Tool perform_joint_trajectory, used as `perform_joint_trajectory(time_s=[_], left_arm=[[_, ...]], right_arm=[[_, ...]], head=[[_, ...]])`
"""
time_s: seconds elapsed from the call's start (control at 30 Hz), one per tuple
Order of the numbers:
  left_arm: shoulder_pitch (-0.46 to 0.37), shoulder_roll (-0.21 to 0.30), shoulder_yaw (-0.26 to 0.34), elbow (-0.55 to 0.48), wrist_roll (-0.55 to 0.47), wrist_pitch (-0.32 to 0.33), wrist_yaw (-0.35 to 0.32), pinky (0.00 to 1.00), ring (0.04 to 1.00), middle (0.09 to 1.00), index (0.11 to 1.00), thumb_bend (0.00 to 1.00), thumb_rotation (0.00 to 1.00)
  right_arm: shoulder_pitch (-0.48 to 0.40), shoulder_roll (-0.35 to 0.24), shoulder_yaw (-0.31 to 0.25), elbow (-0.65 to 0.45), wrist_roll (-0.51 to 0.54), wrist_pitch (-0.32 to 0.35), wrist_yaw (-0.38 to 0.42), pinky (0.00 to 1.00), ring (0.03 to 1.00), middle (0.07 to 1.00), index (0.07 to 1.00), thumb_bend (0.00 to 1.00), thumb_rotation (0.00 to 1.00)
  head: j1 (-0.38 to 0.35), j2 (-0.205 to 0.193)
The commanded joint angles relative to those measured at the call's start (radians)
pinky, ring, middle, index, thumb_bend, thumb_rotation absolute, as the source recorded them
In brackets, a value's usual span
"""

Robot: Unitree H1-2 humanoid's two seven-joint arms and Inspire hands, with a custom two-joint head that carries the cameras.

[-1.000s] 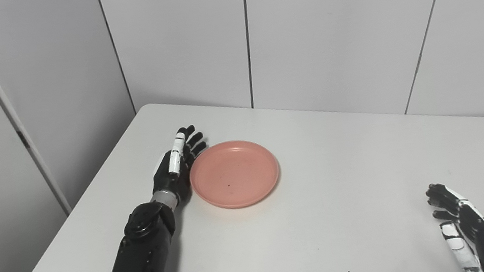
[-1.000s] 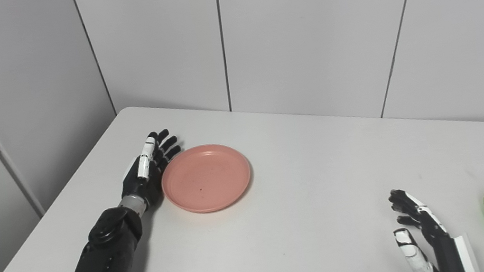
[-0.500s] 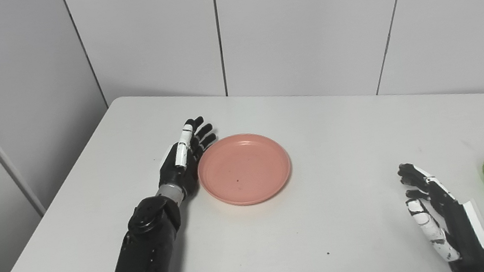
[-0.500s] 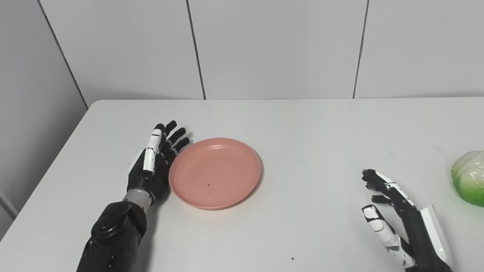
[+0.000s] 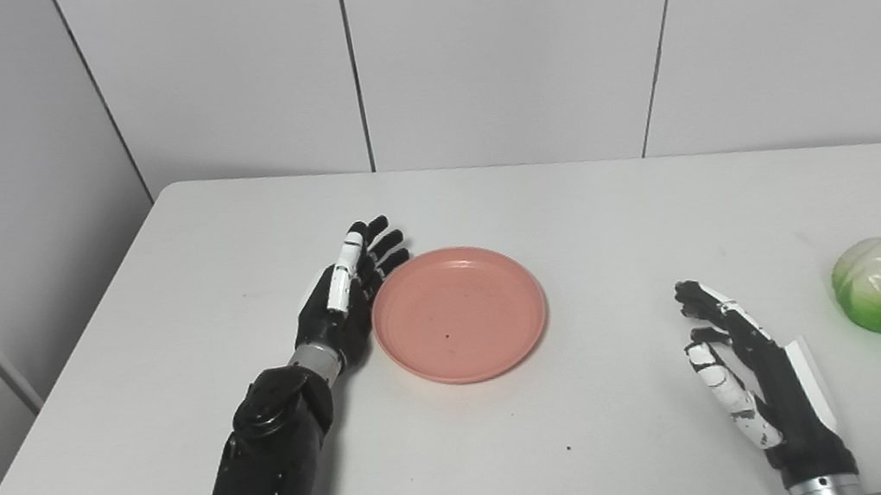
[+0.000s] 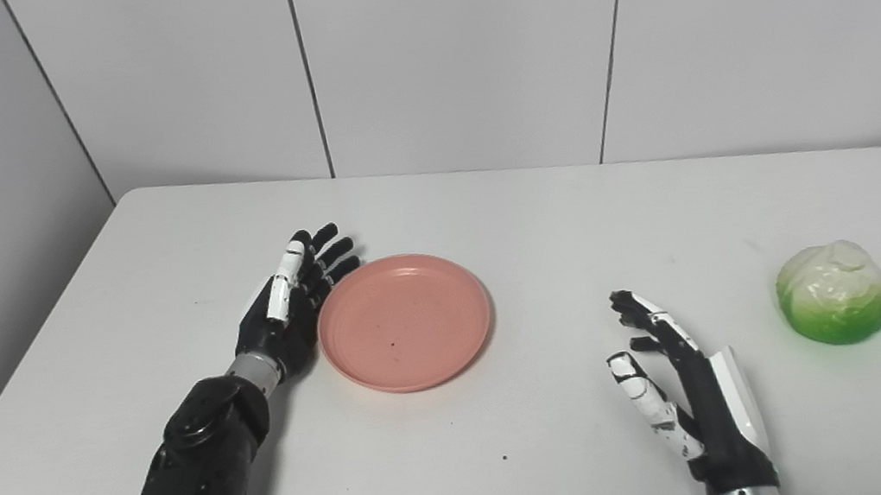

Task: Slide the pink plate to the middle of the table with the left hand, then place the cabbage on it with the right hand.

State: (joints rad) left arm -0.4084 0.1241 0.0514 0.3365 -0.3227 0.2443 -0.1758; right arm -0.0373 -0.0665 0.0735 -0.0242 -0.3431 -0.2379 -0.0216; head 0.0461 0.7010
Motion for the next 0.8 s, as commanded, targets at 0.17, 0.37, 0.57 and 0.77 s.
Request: perform_joint_trajectory(time_s=[0.17, 0.37, 0.57, 0.77], left_arm=[[0.020, -0.032, -0.051, -0.011, 0.015, 0.048, -0.033, 0.92, 0.923, 0.933, 0.923, 0.44, 1.00], [0.041, -0.044, -0.083, -0.052, 0.020, 0.076, -0.040, 0.91, 0.921, 0.933, 0.923, 0.43, 1.00], [0.059, -0.050, -0.097, -0.079, 0.009, 0.093, -0.049, 0.92, 0.928, 0.942, 0.933, 0.43, 1.00], [0.083, -0.049, -0.119, -0.107, 0.014, 0.095, -0.069, 0.92, 0.926, 0.938, 0.927, 0.44, 1.00]], right_arm=[[0.001, 0.032, 0.025, -0.017, -0.012, 0.051, -0.006, 0.75, 0.823, 0.835, 0.828, 0.35, 1.00], [-0.001, 0.040, 0.037, -0.025, -0.039, 0.086, -0.012, 0.76, 0.836, 0.845, 0.842, 0.38, 1.00], [-0.005, 0.054, 0.043, -0.031, -0.053, 0.110, -0.020, 0.77, 0.845, 0.854, 0.853, 0.35, 1.00], [-0.010, 0.075, 0.043, -0.040, -0.059, 0.143, -0.025, 0.78, 0.856, 0.866, 0.870, 0.33, 1.00]], head=[[-0.042, 0.012], [-0.073, 0.026], [-0.110, 0.036], [-0.155, 0.053]])
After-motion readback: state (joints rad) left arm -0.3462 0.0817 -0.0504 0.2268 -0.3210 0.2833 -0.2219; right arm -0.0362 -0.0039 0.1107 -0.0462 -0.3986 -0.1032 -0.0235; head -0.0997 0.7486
